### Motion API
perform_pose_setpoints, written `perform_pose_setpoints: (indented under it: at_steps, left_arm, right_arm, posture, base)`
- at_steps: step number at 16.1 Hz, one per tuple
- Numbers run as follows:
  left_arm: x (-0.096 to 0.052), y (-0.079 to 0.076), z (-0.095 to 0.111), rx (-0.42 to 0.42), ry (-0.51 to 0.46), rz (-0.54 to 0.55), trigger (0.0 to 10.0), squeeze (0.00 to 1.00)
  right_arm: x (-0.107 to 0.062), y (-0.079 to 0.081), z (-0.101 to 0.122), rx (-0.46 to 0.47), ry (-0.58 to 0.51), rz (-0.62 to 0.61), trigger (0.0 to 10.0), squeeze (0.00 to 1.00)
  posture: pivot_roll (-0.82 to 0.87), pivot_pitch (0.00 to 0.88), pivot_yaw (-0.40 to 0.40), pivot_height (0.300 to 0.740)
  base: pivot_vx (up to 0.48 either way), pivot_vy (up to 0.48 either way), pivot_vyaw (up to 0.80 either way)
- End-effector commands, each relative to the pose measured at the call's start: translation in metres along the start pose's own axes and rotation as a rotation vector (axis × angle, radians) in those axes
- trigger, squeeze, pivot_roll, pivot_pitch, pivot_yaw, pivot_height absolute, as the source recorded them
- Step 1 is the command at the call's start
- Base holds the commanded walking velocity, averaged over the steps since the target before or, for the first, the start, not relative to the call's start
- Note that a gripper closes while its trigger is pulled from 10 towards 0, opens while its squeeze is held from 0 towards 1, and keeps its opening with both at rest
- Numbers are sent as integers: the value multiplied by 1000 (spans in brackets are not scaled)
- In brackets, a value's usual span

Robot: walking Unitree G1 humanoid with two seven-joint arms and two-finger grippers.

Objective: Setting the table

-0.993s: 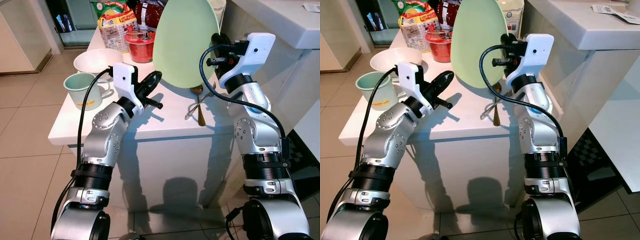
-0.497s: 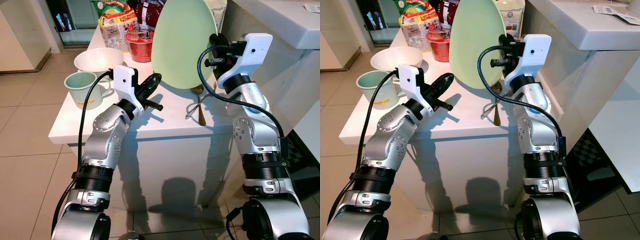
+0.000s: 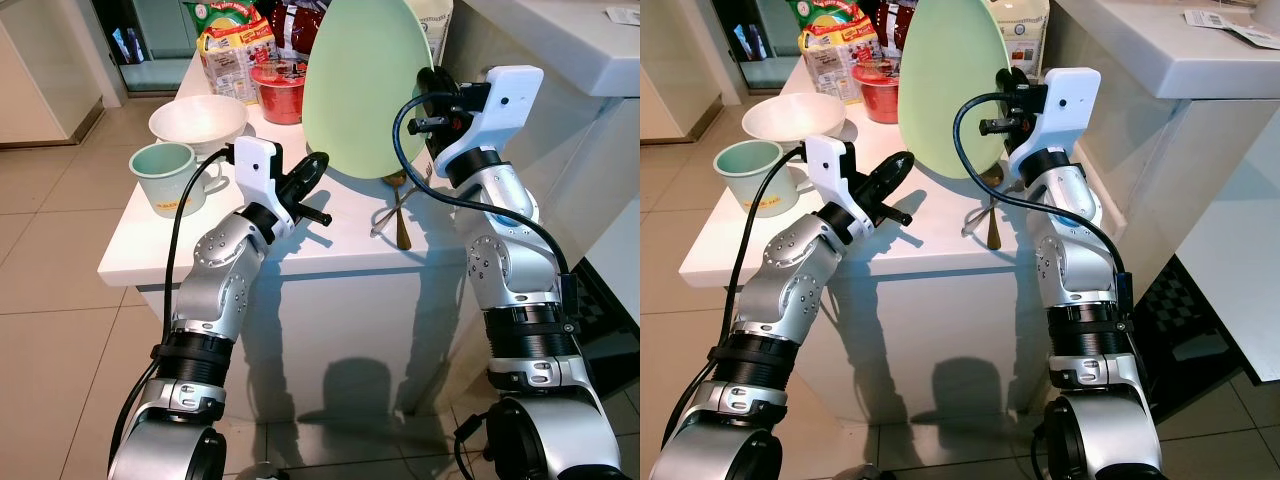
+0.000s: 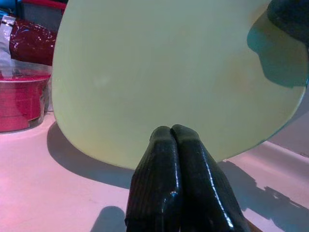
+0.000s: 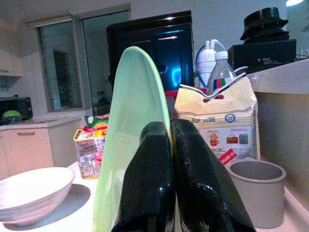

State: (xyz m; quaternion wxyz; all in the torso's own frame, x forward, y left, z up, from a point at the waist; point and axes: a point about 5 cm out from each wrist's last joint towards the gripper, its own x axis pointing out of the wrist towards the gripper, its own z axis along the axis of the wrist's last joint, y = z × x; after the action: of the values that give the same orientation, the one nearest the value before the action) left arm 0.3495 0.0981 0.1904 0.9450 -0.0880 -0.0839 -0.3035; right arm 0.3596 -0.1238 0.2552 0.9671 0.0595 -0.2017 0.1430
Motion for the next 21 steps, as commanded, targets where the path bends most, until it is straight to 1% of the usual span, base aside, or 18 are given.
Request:
perform_pose_setpoints:
  at_steps: [1, 6, 8, 11, 16, 21]
  left_arm:
    - [0, 1, 1, 6, 0, -1, 10000, 0]
    - [-1, 4, 1, 13, 3, 4, 10000, 0]
    - [-1, 8, 3, 29, 4, 13, 10000, 0]
    - [-1, 8, 5, 36, 1, 15, 10000, 0]
    - [-6, 11, 0, 23, 15, 37, 10000, 0]
    - [-6, 8, -4, 20, 23, 39, 10000, 0]
  right_arm:
    - [5, 3, 18, -16, -80, 19, 10000, 0]
    - [7, 5, 14, -10, -67, 18, 10000, 0]
    - [9, 6, 14, -3, -68, 20, 10000, 0]
    - [11, 8, 15, -2, -71, 28, 10000, 0]
    - [8, 10, 10, 8, -57, 29, 10000, 0]
    - [9, 10, 10, 2, -51, 37, 10000, 0]
  posture:
    - [26, 0, 32, 740]
    - [39, 0, 25, 740]
    - [52, 0, 20, 740]
    - [59, 0, 21, 740]
    - [63, 0, 21, 740]
    - [52, 0, 5, 740]
  base:
    - [0, 0, 0]
    - [0, 0, 0]
    - [0, 0, 0]
    - [0, 0, 0]
    - [0, 0, 0]
    - [0, 0, 0]
